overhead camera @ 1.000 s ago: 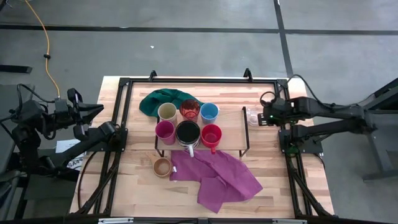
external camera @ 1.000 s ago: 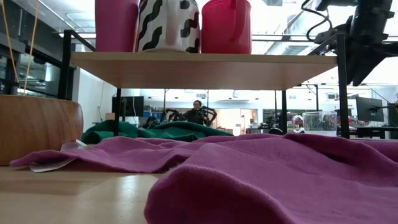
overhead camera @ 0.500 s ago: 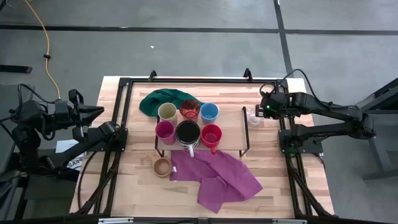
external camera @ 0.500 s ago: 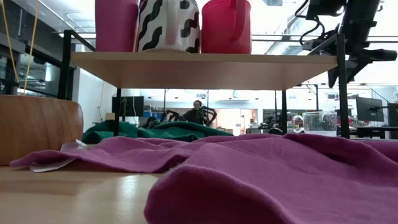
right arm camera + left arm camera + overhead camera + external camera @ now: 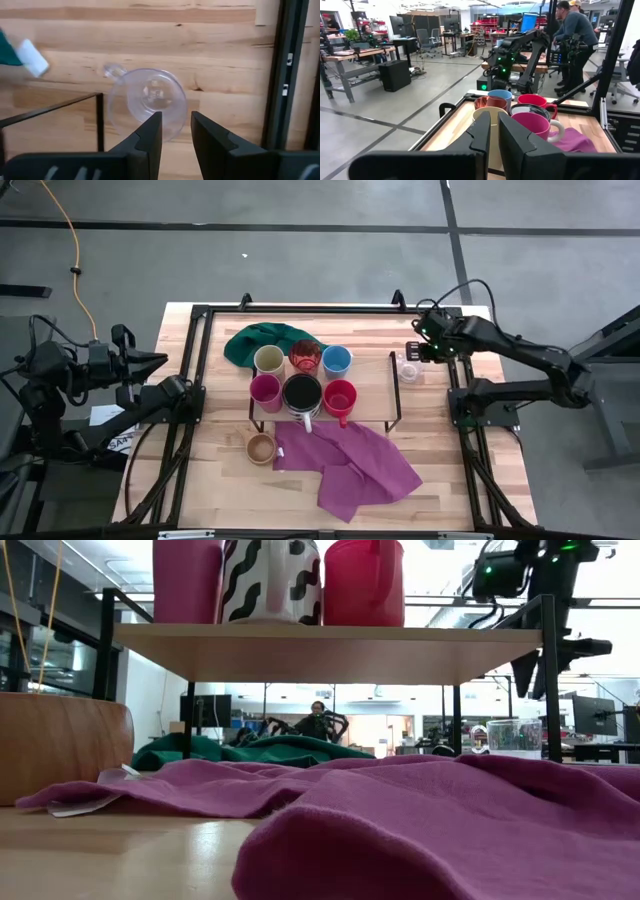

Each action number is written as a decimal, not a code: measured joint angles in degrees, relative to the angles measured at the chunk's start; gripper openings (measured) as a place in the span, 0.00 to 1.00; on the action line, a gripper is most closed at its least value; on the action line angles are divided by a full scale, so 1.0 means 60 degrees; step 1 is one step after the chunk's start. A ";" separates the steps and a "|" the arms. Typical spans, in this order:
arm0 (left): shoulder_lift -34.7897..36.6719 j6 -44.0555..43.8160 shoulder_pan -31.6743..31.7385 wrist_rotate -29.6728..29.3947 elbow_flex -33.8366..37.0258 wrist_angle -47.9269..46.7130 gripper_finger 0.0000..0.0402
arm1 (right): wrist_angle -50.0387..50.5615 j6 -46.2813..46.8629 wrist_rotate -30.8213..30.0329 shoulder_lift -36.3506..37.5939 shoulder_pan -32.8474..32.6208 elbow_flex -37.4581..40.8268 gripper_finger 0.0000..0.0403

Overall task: Stack small to large cups/mugs on shelf
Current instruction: Put the transparent mug on the shelf

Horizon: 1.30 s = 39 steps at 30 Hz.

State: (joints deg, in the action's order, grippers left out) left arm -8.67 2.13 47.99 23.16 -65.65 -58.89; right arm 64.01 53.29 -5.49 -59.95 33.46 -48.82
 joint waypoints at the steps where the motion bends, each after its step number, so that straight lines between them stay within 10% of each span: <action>1: 0.0000 0.0000 0.0000 0.0000 0.0000 0.0000 0.06 | -0.0011 -0.0138 0.0040 -0.0122 0.0087 0.0000 0.24; 39: 0.0000 -0.0147 0.0000 -0.0113 0.0000 0.0049 0.06 | -0.1570 -0.1426 0.1435 -0.1322 0.0983 0.1224 0.23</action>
State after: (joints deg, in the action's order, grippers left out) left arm -8.67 1.25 47.99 22.48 -65.65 -58.60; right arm 54.58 44.73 3.12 -67.88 39.35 -41.47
